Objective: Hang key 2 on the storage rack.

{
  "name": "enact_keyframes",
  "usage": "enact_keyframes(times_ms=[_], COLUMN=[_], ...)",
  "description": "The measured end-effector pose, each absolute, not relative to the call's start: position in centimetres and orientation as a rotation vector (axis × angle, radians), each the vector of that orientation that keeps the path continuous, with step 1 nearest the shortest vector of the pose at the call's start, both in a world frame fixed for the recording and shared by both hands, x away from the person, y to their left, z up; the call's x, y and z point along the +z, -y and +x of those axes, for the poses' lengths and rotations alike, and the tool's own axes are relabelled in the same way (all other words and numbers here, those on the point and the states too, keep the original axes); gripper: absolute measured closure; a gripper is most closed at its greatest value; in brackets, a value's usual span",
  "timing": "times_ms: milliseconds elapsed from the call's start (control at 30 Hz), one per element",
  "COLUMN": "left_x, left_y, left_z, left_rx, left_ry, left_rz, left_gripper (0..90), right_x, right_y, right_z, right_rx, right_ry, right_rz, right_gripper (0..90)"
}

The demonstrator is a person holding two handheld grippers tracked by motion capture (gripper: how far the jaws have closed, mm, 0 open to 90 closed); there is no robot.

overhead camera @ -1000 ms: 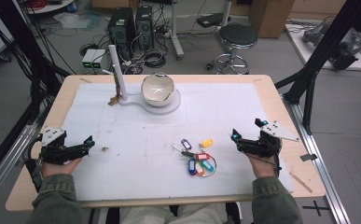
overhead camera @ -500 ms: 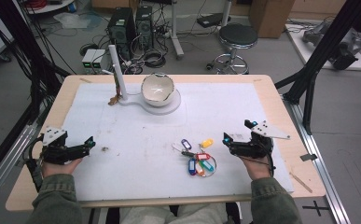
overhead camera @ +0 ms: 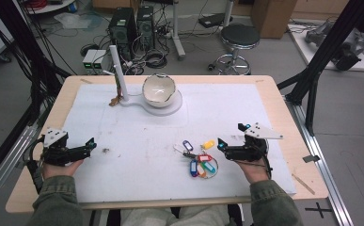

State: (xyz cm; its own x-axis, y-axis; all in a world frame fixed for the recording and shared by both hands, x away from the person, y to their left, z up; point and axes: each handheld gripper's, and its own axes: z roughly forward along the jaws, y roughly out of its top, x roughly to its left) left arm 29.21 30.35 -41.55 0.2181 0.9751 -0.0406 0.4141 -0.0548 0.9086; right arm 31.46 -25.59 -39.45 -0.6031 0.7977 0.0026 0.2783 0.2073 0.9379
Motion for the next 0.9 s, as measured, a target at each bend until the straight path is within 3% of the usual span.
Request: enact_keyframes(times_ms=[900], left_x=[-41.6], left_y=[-30.3], left_z=[29.2], left_rx=[0.793], left_ry=[-1.321], left_rz=[1.63], left_gripper=[1.8], right_x=[-40.5], right_y=[22.0], right_z=[31.5], right_rx=[1.298], right_ry=[-2.186], right_rz=[0.902], right_gripper=[2.0])
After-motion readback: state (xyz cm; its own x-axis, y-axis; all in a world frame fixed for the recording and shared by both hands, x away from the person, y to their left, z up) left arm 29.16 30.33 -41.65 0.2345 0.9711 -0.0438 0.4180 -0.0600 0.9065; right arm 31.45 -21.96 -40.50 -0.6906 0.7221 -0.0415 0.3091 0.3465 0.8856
